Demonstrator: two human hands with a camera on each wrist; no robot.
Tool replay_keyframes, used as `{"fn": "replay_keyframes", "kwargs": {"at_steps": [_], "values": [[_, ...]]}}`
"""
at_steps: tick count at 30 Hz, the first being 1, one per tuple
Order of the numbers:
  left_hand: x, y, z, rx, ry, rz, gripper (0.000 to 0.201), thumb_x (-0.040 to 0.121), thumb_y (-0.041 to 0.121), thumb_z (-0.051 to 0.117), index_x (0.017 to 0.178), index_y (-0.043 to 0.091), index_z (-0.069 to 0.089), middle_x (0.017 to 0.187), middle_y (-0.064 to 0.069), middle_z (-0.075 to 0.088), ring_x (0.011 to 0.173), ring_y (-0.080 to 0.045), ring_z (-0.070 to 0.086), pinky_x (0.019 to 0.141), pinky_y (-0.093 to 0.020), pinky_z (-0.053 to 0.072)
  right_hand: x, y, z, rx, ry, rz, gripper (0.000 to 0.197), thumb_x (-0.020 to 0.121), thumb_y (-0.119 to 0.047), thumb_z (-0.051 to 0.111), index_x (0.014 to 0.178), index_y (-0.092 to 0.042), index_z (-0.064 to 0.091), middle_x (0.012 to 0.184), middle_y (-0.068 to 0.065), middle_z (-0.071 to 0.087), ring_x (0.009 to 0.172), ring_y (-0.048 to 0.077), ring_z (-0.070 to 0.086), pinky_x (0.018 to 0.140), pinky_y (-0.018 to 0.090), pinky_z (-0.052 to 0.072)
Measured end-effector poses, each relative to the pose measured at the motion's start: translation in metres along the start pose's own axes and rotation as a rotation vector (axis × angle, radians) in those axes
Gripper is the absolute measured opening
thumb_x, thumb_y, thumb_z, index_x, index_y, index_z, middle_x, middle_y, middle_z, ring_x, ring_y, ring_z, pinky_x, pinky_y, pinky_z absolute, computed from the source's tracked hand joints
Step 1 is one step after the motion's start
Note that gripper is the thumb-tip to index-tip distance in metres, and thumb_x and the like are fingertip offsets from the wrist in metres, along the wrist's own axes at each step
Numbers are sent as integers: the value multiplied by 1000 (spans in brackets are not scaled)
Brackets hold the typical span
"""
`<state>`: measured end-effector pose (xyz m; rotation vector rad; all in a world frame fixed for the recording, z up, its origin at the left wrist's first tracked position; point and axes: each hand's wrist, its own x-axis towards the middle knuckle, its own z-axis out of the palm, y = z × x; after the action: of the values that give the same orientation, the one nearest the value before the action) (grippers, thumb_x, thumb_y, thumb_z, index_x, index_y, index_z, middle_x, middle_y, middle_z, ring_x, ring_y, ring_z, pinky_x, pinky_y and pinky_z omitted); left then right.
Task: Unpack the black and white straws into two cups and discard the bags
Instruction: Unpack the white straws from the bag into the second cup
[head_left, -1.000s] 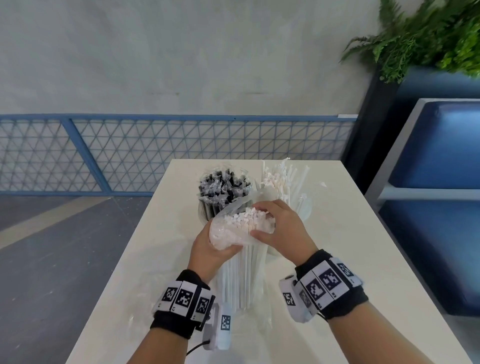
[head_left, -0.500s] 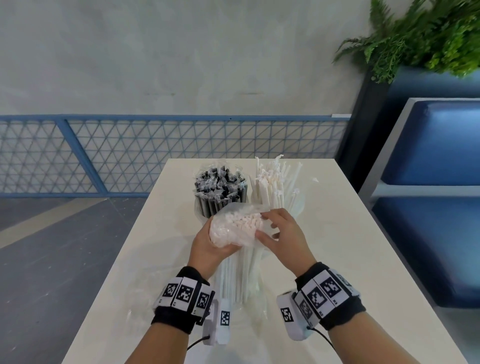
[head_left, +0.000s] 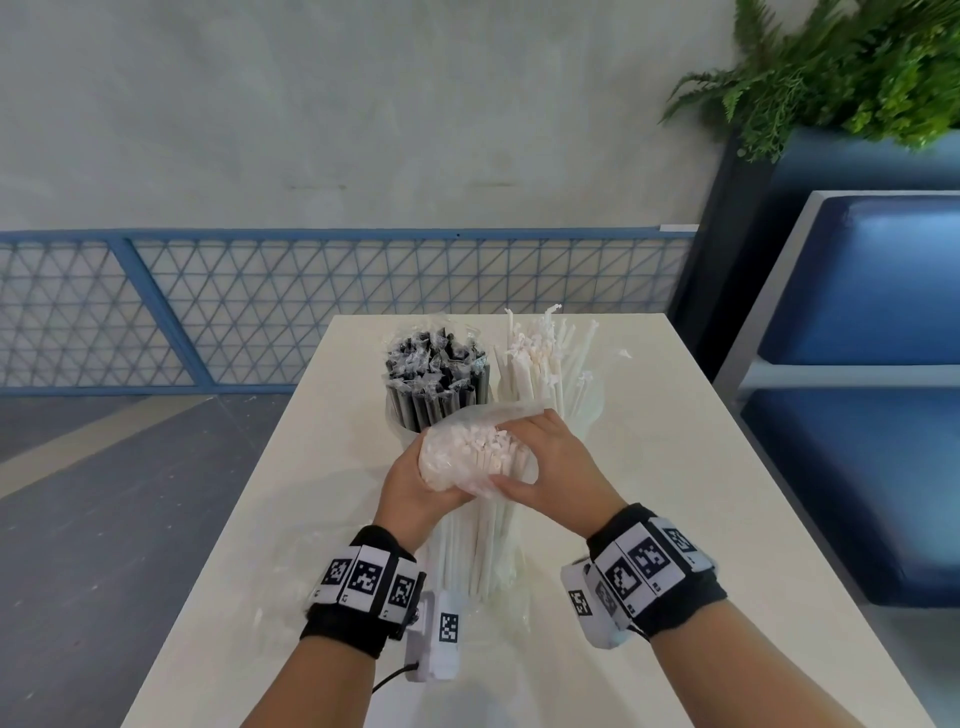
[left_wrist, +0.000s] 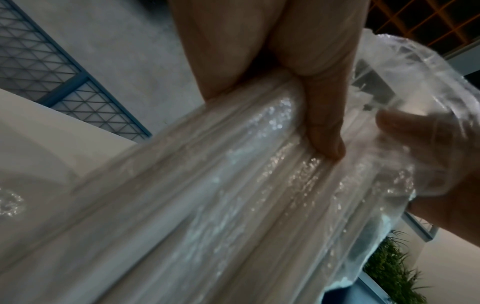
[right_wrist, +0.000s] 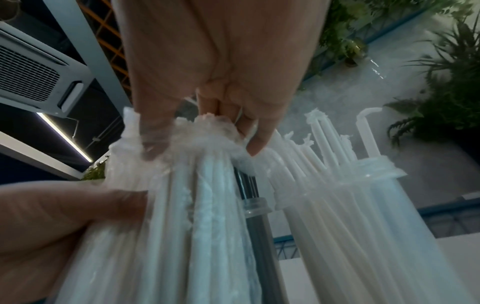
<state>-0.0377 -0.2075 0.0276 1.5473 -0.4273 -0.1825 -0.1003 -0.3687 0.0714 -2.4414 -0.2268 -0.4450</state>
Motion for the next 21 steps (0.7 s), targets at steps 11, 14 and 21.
{"fn": "replay_keyframes", "kwargs": {"at_steps": [11, 14, 21], "values": [[1, 1, -2, 23, 15, 12, 65, 43, 29, 84, 103, 26, 60, 101, 5, 69, 91, 2, 64, 77, -14, 50, -9, -1, 16, 422, 110, 322, 36, 66, -33, 74, 98, -39, 59, 104, -13, 65, 103, 9, 57, 88, 21, 44], [2, 1, -2, 53, 12, 14, 58, 43, 35, 80, 97, 28, 60, 96, 7, 69, 88, 0, 64, 77, -17, 52, -7, -2, 21, 417, 68, 398, 48, 65, -36, 75, 108, -35, 54, 102, -8, 61, 102, 10, 56, 90, 25, 45], [4, 6, 2, 69, -37, 3, 57, 45, 36, 80, 97, 29, 58, 93, 10, 69, 86, 3, 65, 73, -15, 52, -5, -9, 28, 482, 213, 519, 37, 69, -29, 79, 77, -45, 46, 100, 2, 61, 102, 22, 57, 94, 40, 47]]}}
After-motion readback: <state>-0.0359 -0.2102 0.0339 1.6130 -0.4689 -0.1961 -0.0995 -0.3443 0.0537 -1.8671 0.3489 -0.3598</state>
